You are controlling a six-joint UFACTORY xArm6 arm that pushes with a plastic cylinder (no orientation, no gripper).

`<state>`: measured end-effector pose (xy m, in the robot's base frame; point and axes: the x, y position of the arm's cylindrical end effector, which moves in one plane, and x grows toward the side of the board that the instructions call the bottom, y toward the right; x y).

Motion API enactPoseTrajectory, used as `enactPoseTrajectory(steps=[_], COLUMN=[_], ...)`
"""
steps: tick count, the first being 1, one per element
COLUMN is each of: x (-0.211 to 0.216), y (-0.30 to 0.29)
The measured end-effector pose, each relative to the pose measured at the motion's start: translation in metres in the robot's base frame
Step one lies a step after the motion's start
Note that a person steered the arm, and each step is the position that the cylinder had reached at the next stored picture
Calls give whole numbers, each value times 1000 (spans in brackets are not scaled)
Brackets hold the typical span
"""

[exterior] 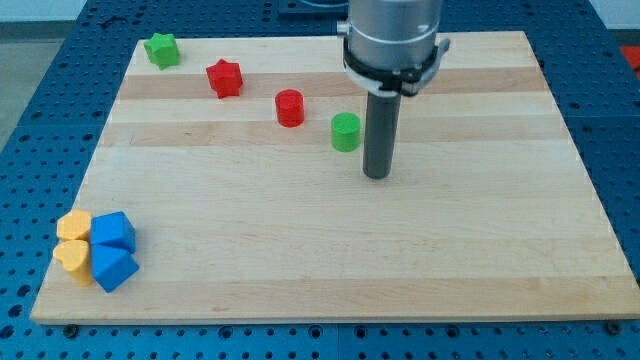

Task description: Point at the yellow hexagon

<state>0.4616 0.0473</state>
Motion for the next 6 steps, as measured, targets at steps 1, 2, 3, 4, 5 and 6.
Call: enactPoseTrajectory(steps=[1,2,3,4,5,6], x=[10,8,6,11,21,22], y=[-57,-131,-203,-287,-349,-352])
